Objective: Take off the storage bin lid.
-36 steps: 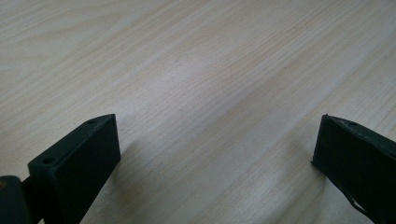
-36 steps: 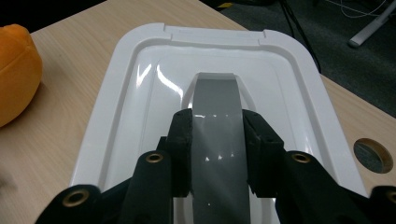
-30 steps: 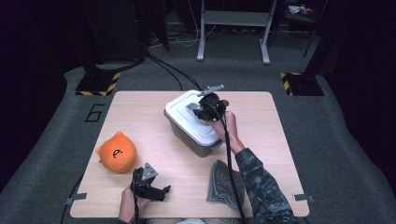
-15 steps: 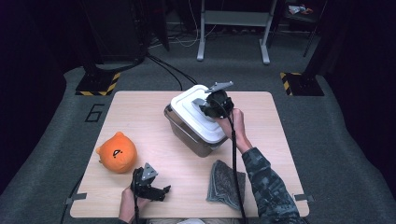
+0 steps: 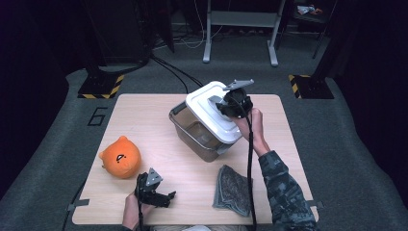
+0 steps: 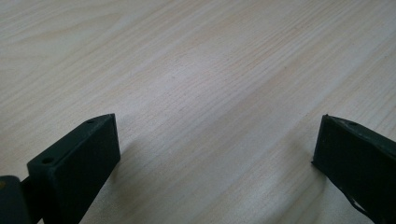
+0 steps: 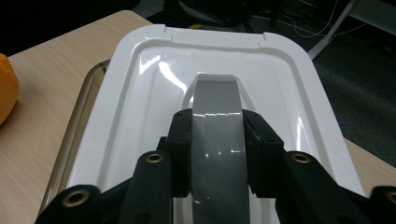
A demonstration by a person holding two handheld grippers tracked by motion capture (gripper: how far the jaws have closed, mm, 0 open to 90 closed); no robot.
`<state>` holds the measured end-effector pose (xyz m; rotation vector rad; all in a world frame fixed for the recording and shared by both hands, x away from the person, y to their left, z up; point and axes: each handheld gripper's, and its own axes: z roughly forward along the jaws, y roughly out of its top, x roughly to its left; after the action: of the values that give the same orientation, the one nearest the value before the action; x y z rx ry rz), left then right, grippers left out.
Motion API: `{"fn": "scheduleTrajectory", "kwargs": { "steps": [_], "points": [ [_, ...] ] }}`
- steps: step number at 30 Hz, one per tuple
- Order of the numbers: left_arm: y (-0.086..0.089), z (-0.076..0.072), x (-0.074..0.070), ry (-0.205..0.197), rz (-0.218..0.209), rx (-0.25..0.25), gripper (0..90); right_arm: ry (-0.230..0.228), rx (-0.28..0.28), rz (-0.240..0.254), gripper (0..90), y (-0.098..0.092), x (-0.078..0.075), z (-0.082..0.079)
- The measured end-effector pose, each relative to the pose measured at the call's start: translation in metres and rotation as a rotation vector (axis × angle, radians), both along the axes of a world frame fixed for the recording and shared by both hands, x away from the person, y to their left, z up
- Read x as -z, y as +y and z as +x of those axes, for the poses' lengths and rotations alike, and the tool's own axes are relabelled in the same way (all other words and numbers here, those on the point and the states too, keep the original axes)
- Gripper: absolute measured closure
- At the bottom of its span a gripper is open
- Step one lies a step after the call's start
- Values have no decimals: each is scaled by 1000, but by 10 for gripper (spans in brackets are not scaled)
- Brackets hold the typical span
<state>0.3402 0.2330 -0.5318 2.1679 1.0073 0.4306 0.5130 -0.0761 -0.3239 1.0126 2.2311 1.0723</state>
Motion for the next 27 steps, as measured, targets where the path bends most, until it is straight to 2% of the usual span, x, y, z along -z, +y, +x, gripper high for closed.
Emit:
{"fn": "scheduleTrajectory", "kwargs": {
  "steps": [9,15,27],
  "points": [
    [0,0,0,-1,-1,1,1,-19,27,-18,664,-19,-4,3],
    [0,0,0,-1,-1,1,1,-22,71,-2,664,-33,-6,4],
    [0,0,0,-2,1,2,1,-30,157,-4,664,-66,-4,11]
  ]
}}
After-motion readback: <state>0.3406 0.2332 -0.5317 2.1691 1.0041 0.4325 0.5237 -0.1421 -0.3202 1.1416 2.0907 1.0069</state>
